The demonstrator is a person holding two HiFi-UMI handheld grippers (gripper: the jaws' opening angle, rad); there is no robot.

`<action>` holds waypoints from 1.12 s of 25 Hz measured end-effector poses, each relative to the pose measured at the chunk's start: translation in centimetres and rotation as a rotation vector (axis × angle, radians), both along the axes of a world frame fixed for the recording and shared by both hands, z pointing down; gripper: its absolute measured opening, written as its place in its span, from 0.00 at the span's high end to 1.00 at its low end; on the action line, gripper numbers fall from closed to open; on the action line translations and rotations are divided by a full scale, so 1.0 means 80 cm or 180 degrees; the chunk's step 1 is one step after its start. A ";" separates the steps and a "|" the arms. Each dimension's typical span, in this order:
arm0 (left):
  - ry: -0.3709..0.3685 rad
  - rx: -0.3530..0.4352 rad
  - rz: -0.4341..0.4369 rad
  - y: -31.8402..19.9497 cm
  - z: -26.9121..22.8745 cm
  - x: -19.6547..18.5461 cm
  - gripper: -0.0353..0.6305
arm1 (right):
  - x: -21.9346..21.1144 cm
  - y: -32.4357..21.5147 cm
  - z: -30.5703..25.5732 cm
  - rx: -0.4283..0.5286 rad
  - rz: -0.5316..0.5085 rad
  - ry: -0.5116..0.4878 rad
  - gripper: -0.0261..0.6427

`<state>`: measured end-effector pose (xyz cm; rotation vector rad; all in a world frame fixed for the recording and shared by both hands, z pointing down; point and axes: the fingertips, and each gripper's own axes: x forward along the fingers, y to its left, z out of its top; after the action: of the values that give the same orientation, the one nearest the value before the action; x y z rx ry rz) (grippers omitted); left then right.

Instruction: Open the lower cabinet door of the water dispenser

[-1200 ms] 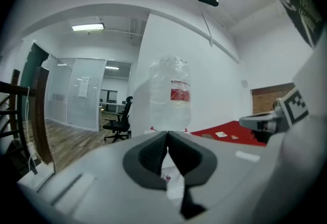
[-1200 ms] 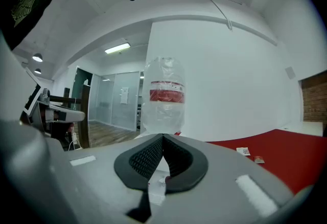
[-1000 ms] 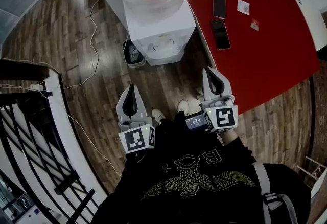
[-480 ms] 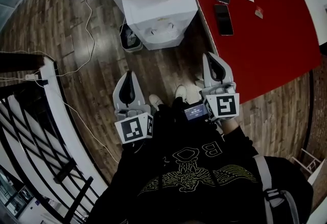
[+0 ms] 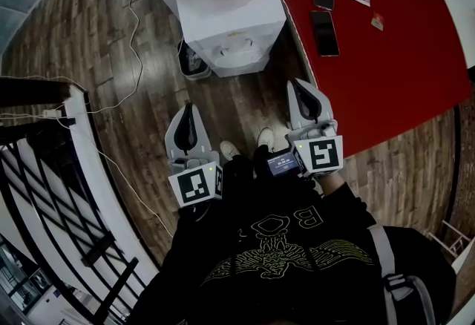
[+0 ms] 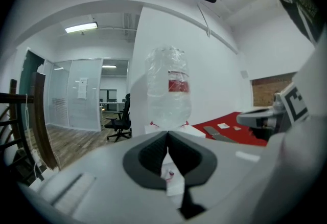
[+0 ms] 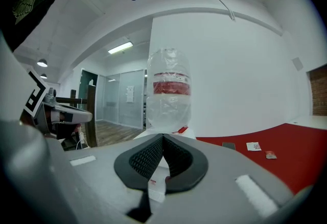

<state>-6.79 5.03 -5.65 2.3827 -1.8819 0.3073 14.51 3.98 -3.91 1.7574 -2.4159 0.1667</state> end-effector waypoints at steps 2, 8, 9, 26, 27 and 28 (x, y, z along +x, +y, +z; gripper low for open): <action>-0.0009 0.0020 -0.0042 -0.002 0.002 0.002 0.94 | 0.001 -0.005 0.001 0.0013 -0.0037 0.0013 0.96; 0.0063 -0.0070 -0.0055 -0.004 0.022 -0.004 0.94 | 0.001 -0.010 0.014 -0.0045 -0.0085 0.0042 0.96; 0.0067 -0.0111 -0.0036 -0.005 0.028 -0.007 0.94 | 0.000 -0.012 0.018 -0.0072 -0.0054 0.0050 0.96; 0.0196 -0.0159 0.0355 -0.036 0.104 -0.030 0.94 | -0.058 -0.025 0.114 -0.0296 0.0094 0.0094 0.96; 0.0199 -0.0178 0.0388 -0.037 0.110 -0.028 0.94 | -0.058 -0.023 0.120 -0.0305 0.0113 0.0102 0.96; 0.0207 -0.0227 0.0407 -0.038 0.117 -0.027 0.94 | -0.057 -0.022 0.125 -0.0312 0.0131 0.0101 0.96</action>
<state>-8.93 1.99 3.73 2.4390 -1.6666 0.2974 9.91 2.25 6.09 1.7542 -2.3093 0.2555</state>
